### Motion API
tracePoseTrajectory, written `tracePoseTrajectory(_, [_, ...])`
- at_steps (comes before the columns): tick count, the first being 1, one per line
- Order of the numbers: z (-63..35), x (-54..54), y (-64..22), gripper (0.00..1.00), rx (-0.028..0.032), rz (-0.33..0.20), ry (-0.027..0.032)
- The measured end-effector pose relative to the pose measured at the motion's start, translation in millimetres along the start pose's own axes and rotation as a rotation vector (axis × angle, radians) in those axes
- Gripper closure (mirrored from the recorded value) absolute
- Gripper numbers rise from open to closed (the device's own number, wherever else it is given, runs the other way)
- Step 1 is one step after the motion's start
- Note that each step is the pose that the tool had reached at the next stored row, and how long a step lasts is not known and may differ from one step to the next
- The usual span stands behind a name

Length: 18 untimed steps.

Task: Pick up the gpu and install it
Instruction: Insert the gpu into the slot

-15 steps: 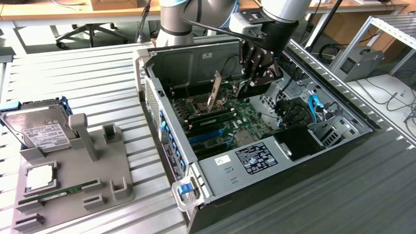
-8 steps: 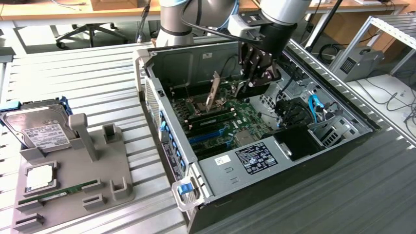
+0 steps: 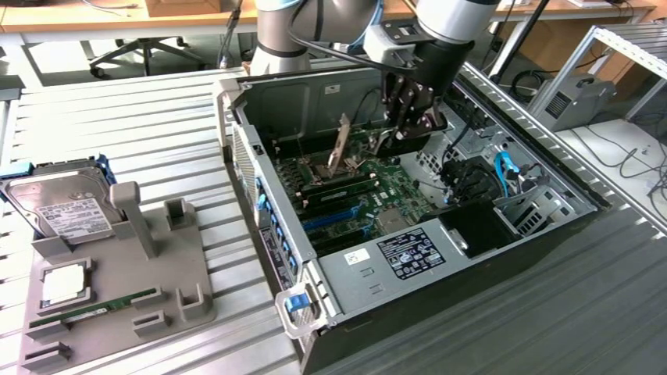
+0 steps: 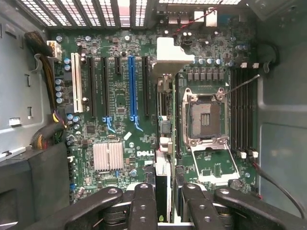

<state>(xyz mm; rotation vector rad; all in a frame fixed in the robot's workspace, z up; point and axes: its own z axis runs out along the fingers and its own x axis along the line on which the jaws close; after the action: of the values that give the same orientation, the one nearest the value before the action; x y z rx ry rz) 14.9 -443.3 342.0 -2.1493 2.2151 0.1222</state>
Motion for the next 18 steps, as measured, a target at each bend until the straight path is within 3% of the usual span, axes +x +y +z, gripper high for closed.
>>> tracePoseTrajectory(18, [2.2, 3.5, 15.5, 0.74, -0.0025, -0.027, 0.0005])
